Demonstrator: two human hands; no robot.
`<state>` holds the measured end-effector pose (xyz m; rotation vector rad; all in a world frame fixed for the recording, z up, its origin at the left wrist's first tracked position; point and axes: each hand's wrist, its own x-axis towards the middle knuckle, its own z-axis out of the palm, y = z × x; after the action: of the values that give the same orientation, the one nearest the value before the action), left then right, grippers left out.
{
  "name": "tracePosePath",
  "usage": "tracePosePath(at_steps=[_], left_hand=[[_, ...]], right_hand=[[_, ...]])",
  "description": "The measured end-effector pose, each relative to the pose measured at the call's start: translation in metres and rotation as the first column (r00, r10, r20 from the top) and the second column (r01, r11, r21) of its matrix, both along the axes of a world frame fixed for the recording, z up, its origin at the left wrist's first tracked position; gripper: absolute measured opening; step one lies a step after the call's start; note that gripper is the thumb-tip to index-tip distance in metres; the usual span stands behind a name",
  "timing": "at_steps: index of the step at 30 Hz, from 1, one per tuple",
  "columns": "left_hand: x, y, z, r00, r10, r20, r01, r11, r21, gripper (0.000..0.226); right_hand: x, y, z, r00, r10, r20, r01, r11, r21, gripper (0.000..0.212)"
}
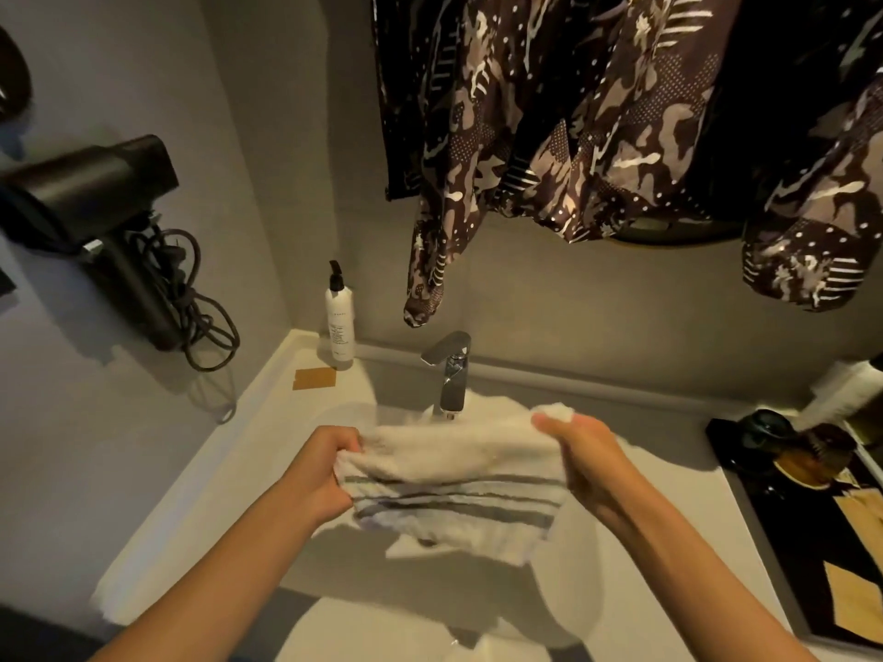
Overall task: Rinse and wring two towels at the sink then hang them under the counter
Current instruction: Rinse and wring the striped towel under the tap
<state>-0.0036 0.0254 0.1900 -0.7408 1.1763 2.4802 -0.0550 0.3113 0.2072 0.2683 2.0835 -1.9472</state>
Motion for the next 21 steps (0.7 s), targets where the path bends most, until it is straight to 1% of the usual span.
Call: tracePosePath(at_steps=[1, 3, 5, 7, 8, 9, 10, 11, 12, 14, 15, 17, 18, 19, 21], left_hand=[[0.0, -0.006, -0.002, 1.0, -0.02, 0.008, 0.02, 0.999, -0.031, 0.051], [0.0, -0.018, -0.007, 0.998, -0.053, 0.021, 0.054, 0.996, -0.07, 0.054], [-0.002, -0.025, -0.006, 0.999, -0.04, 0.036, 0.042, 0.996, -0.077, 0.039], [-0.004, -0.026, 0.0, 0.999, -0.045, 0.015, 0.047, 0.995, -0.091, 0.021], [-0.005, -0.027, 0.005, 0.998, -0.055, -0.01, 0.054, 0.992, -0.113, 0.018], [-0.008, -0.028, 0.012, 0.997, -0.066, -0.045, 0.056, 0.982, -0.183, 0.017], [-0.012, -0.03, 0.02, 0.993, -0.073, -0.092, 0.043, 0.955, -0.292, 0.014], [-0.016, -0.034, 0.029, 0.985, -0.089, -0.145, 0.022, 0.911, -0.413, 0.011], [-0.02, -0.039, 0.04, 0.976, -0.109, -0.19, -0.004, 0.859, -0.512, 0.012], [-0.028, -0.047, 0.062, 0.952, -0.167, -0.258, -0.041, 0.763, -0.645, 0.01], [-0.032, -0.05, 0.074, 0.941, -0.193, -0.277, -0.059, 0.714, -0.697, 0.01], [-0.041, -0.052, 0.096, 0.925, -0.23, -0.301, -0.095, 0.629, -0.772, 0.009], [-0.045, -0.053, 0.107, 0.918, -0.255, -0.303, -0.093, 0.605, -0.791, 0.011], [-0.048, -0.054, 0.116, 0.91, -0.287, -0.3, -0.075, 0.598, -0.798, 0.016], [-0.054, -0.055, 0.129, 0.891, -0.337, -0.305, -0.025, 0.634, -0.773, 0.041]], right_hand=[[-0.002, 0.004, 0.005, 0.998, -0.05, 0.026, 0.052, 0.995, -0.081, 0.014], [-0.005, 0.013, 0.009, 0.994, -0.08, 0.077, 0.088, 0.991, -0.101, 0.018], [-0.006, 0.018, 0.012, 0.991, -0.095, 0.094, 0.103, 0.991, -0.085, 0.019], [-0.01, 0.023, 0.018, 0.994, -0.1, 0.053, 0.103, 0.993, -0.058, 0.02], [-0.012, 0.026, 0.024, 0.995, -0.097, 0.038, 0.099, 0.993, -0.057, 0.02], [-0.014, 0.03, 0.029, 0.994, -0.106, 0.037, 0.109, 0.991, -0.073, 0.02], [-0.017, 0.035, 0.034, 0.993, -0.11, 0.04, 0.114, 0.987, -0.11, 0.026], [-0.02, 0.041, 0.038, 0.992, -0.116, 0.04, 0.121, 0.983, -0.135, 0.034], [-0.023, 0.048, 0.042, 0.991, -0.126, 0.031, 0.13, 0.98, -0.151, 0.035], [-0.028, 0.057, 0.053, 0.988, -0.149, -0.046, 0.14, 0.979, -0.148, 0.022], [-0.03, 0.06, 0.059, 0.982, -0.157, -0.108, 0.145, 0.983, -0.117, 0.02], [-0.031, 0.062, 0.071, 0.956, -0.15, -0.254, 0.144, 0.989, -0.042, 0.028], [-0.03, 0.062, 0.078, 0.935, -0.143, -0.325, 0.145, 0.989, -0.019, 0.029], [-0.029, 0.061, 0.086, 0.909, -0.146, -0.39, 0.159, 0.987, 0.002, 0.024], [-0.026, 0.06, 0.102, 0.858, -0.163, -0.486, 0.207, 0.977, 0.039, 0.01]])
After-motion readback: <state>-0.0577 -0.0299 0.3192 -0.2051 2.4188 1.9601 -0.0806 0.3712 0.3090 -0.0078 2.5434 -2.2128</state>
